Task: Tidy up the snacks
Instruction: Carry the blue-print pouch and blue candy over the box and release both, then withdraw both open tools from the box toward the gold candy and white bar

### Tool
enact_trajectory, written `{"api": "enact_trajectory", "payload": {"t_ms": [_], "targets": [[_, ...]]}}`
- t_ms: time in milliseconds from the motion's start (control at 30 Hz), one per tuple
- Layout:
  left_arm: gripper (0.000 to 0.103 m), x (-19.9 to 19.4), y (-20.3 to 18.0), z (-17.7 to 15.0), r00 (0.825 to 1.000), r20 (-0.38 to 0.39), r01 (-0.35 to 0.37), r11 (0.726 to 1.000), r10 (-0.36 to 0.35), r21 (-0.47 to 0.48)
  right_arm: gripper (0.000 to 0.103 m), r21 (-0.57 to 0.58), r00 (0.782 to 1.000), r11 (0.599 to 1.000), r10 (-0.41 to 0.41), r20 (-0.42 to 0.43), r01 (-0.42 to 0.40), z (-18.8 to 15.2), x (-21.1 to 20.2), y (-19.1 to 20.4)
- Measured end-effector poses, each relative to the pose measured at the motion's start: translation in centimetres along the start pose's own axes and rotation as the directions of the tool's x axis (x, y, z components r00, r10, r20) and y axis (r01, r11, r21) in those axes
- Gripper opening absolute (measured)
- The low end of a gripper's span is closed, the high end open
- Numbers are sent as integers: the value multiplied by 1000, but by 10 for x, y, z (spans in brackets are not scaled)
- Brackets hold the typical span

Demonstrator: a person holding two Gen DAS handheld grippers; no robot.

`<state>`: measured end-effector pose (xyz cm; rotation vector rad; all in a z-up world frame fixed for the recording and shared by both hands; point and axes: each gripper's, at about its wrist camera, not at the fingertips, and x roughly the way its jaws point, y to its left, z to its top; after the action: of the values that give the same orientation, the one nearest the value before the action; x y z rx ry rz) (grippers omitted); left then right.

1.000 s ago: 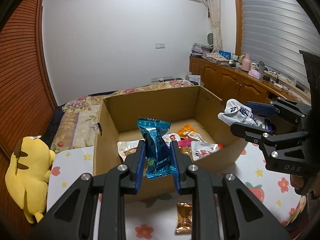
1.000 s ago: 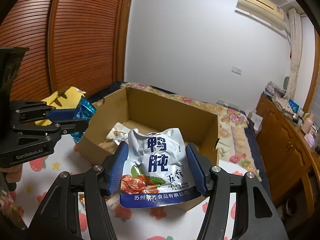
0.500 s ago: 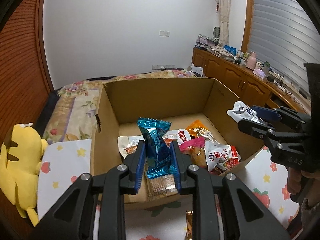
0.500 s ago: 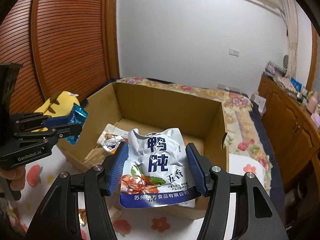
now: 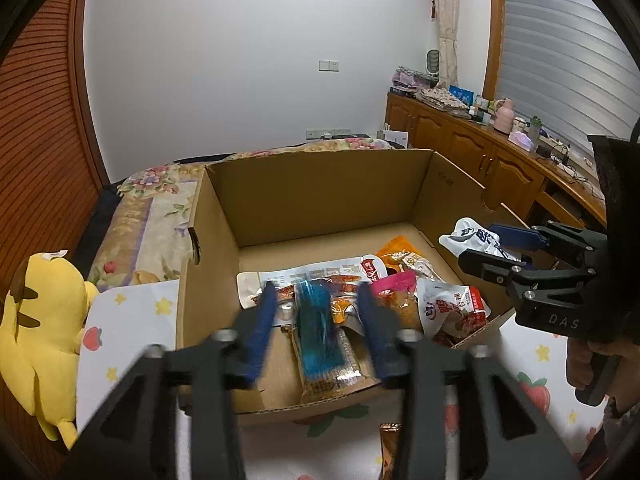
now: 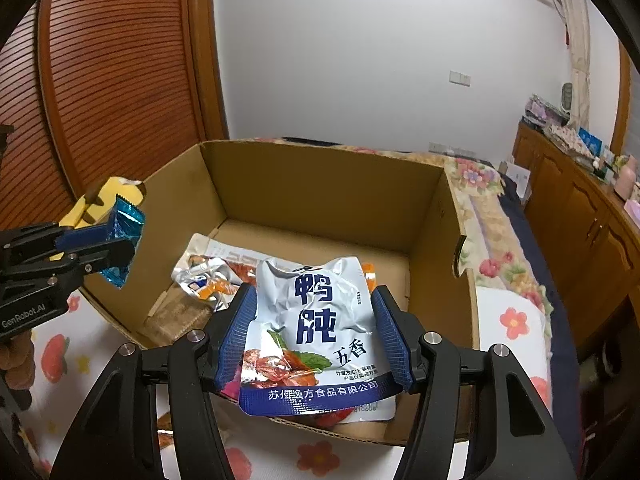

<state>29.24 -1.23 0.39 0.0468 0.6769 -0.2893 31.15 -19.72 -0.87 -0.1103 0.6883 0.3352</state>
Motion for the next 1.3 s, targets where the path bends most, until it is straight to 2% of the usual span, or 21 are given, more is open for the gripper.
{"api": "enact_trajectory", "payload": {"t_ms": [200,333,500,567,733,833,1100,1300], "targets": [[55,-1,2,-2,1000,12,1,1000,-1,-6,60,0,1000,1000,9,-12,-9,0,4,1],[78,-5,5,-4,999,37,8,1000,-7,-18,61,8,1000,1000,19,-2,-19,1,1,0],[83,-14,6,-8,998,57,22,1000,-21,-20,61,5,999,1000,30,24,-30,-1,-8,4],[92,-21,5,-11,997,81,19,1000,-18,-13,61,0,998,999,40,42,-40,-4,-17,7],[94,-35,-2,-27,993,117,-4,1000,1,27,68,-23,995,999,49,86,-47,-14,-39,21],[99,-42,-5,-35,990,137,-13,999,8,39,73,-38,993,999,38,112,-34,-21,-49,32],[99,-61,-17,-63,987,158,7,997,-19,76,75,-44,990,997,70,124,-65,-44,-65,45],[99,-64,-22,-83,990,131,54,997,-61,53,75,-47,988,996,76,138,-70,-62,-82,47]]}}
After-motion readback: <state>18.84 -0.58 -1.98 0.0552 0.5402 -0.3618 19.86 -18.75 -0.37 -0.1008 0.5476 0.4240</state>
